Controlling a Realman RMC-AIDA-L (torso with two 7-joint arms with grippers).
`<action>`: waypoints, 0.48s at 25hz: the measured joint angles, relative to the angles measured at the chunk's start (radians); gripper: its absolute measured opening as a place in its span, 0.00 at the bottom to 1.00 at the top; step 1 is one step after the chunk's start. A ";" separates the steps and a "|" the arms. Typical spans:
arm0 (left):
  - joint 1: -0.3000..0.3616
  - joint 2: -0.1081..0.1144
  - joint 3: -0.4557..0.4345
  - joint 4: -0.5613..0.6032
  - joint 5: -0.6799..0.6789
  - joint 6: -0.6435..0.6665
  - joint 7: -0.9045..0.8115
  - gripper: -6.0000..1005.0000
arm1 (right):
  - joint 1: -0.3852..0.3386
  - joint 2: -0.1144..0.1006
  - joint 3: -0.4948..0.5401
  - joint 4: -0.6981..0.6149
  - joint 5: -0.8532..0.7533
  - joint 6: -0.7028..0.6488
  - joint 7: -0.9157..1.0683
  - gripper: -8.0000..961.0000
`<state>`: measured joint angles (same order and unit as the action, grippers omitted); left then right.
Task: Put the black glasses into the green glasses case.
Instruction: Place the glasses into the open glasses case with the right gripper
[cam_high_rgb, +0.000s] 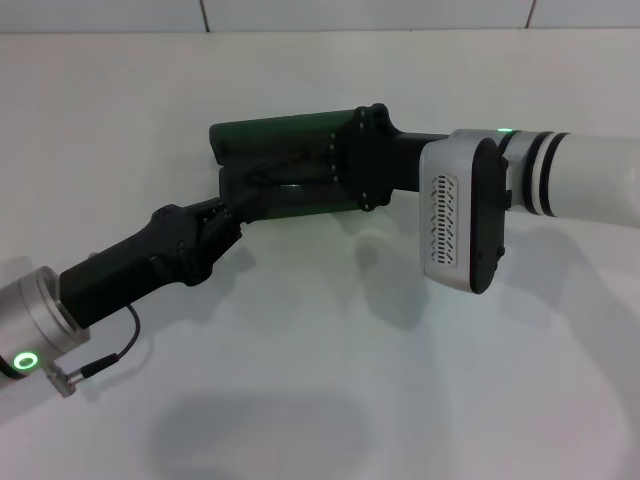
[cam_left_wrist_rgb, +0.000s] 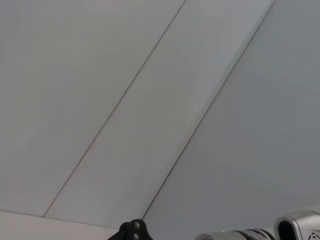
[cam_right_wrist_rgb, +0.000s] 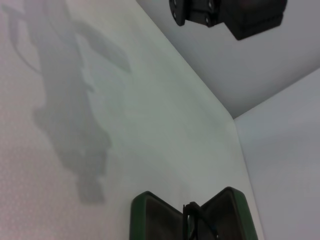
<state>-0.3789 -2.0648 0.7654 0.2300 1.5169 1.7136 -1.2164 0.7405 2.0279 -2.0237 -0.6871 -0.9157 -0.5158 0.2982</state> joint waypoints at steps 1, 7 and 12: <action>0.000 0.000 0.000 0.000 0.000 0.000 0.000 0.08 | 0.000 0.000 0.000 0.000 0.000 -0.001 0.000 0.10; -0.003 0.000 0.000 0.000 -0.001 0.001 0.000 0.08 | 0.001 0.000 -0.001 0.000 0.000 0.002 -0.001 0.11; -0.002 -0.001 0.002 0.000 -0.001 0.002 0.001 0.08 | 0.009 0.000 -0.001 0.008 0.000 0.003 -0.001 0.11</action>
<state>-0.3813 -2.0659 0.7679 0.2300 1.5155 1.7159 -1.2158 0.7491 2.0279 -2.0249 -0.6796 -0.9157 -0.5127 0.2976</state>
